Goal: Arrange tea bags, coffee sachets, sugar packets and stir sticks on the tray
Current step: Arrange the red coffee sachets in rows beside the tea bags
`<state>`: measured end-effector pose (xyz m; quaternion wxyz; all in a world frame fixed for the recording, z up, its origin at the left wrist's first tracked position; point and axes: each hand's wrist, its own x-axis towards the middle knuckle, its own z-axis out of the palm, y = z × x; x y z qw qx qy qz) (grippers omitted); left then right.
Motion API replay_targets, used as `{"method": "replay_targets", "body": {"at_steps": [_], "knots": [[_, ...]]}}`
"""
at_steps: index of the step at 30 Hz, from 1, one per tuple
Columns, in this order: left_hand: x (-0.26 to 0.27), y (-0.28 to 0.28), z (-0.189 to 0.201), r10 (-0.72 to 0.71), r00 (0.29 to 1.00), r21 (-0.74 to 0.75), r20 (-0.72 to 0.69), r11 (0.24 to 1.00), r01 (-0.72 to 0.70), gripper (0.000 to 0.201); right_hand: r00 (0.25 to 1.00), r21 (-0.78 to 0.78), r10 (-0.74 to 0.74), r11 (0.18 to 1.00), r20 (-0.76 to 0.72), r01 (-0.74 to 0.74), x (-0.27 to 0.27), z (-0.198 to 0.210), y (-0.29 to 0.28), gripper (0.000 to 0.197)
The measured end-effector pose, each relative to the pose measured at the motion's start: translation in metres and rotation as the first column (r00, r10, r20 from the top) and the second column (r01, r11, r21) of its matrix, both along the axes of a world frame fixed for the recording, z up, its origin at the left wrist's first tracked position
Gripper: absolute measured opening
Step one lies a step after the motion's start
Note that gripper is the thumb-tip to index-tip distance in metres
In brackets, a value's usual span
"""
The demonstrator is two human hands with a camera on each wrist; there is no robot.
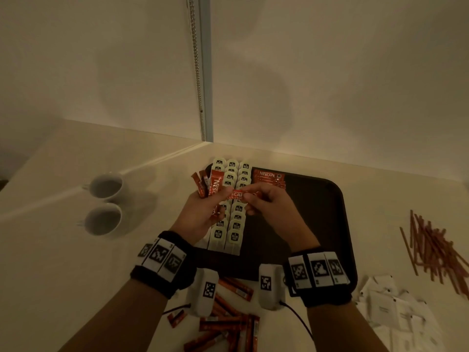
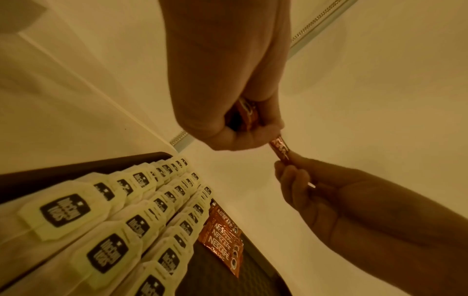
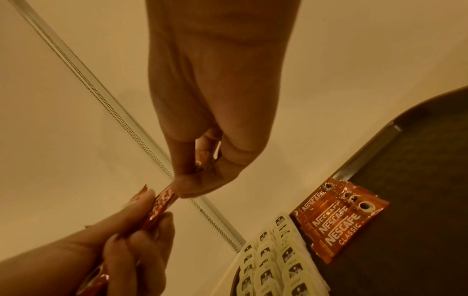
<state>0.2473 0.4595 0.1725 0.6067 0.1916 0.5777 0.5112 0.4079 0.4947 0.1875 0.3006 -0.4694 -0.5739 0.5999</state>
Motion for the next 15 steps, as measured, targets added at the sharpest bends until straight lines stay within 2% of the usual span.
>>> {"method": "replay_targets", "body": {"at_steps": [2, 5, 8, 10, 12, 15], "knots": [[0.002, -0.001, 0.000, 0.000, 1.000, 0.015, -0.006, 1.000, 0.000, 0.013, 0.999, 0.009, -0.038, 0.999, -0.002, 0.038, 0.000, 0.002, -0.002, 0.014], [0.005, -0.002, 0.002, 0.021, 0.993, 0.065, -0.112, 0.998, -0.013, 0.017, 0.996, 0.045, -0.083, 0.996, 0.031, 0.081, -0.001, 0.003, -0.004, 0.017], [0.008, -0.004, 0.004, 0.079, 0.976, 0.112, -0.204, 0.992, -0.057, 0.008, 0.989, 0.049, -0.141, 0.989, 0.034, 0.139, 0.003, 0.006, -0.003, 0.018], [0.010, -0.005, 0.006, 0.112, 0.980, 0.092, -0.165, 0.991, -0.097, 0.007, 0.980, 0.009, -0.195, 0.981, -0.042, 0.196, 0.003, 0.009, -0.003, 0.015], [0.012, -0.006, 0.003, 0.094, 0.992, 0.040, -0.084, 0.995, -0.091, 0.016, 0.969, -0.012, -0.223, 0.975, -0.106, 0.223, 0.003, 0.013, -0.003, 0.012], [0.012, -0.011, -0.002, -0.012, 0.998, -0.006, -0.055, 1.000, 0.011, 0.023, 0.967, 0.058, -0.247, 0.966, -0.059, 0.250, 0.006, 0.016, 0.000, 0.007]]}}
